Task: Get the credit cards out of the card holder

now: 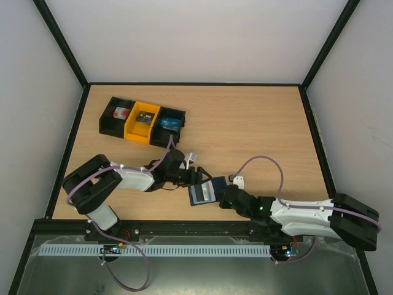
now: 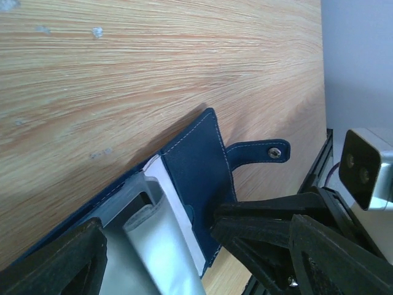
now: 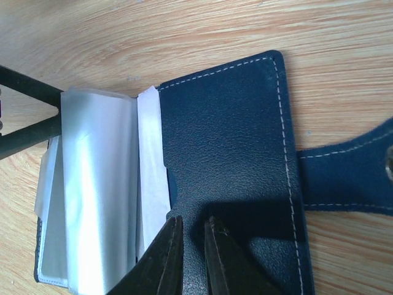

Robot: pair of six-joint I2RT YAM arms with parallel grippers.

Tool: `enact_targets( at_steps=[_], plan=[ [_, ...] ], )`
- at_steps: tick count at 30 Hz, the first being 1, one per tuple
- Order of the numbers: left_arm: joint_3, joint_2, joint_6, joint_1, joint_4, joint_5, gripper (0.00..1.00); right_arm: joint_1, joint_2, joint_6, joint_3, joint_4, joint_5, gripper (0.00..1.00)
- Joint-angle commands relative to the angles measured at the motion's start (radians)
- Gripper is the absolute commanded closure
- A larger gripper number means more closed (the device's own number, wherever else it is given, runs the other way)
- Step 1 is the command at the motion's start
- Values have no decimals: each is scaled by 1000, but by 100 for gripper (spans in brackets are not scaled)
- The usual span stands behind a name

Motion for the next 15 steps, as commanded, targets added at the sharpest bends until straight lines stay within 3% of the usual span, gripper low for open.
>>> enact_targets(
  at_steps=[1,11,15],
  plan=[
    [-16,36,-59,4,124,59,18,5,-12,15,-20,-17,41,88],
    [41,65,-84,-24,160,71,19,5,-127,-40,58,-128,9,85],
    [64,95,-94,-29,175,80,20,5,-193,-60,48,-89,-74,85]
  ],
)
